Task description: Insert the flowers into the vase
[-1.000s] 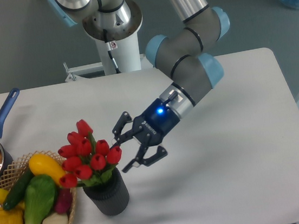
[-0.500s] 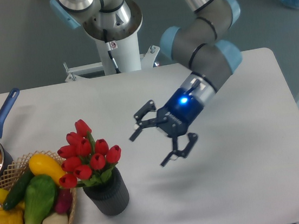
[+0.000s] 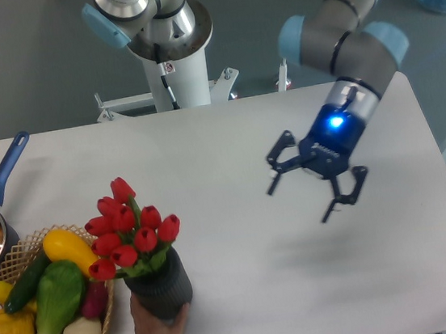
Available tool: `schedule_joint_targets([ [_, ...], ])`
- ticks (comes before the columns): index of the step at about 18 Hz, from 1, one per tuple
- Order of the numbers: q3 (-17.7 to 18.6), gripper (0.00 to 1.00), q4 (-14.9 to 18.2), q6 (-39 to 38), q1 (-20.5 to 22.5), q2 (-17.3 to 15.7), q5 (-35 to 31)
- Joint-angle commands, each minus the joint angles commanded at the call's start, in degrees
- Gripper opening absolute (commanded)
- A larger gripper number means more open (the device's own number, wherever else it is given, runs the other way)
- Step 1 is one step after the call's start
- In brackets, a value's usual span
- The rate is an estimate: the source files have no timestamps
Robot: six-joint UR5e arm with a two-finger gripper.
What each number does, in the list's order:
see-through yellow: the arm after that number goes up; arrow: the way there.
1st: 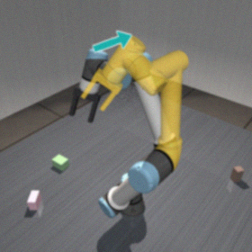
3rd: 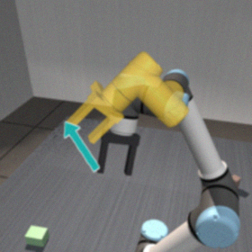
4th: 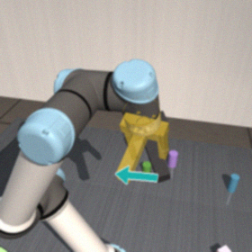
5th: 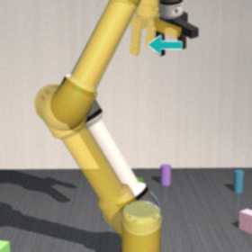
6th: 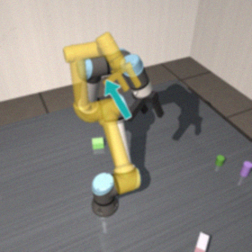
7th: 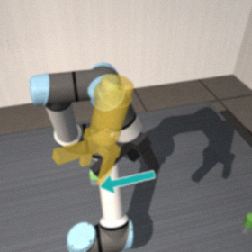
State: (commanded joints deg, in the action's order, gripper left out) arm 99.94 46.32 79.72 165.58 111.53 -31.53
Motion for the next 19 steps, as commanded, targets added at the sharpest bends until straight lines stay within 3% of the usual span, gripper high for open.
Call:
schedule_joint_targets([
  [3,-1.58,1.0,-0.26,0.09,-0.09,0.26,-12.63],
  [7,-6.75,1.0,0.09,0.09,-1.4,2.36,-27.3],
  [16,-10.02,1.0,2.45,-0.7,-4.74,3.95,-51.15],
  [19,-10.2,1.0,4.48,-0.79,-4.92,4.31,-55.03],
])
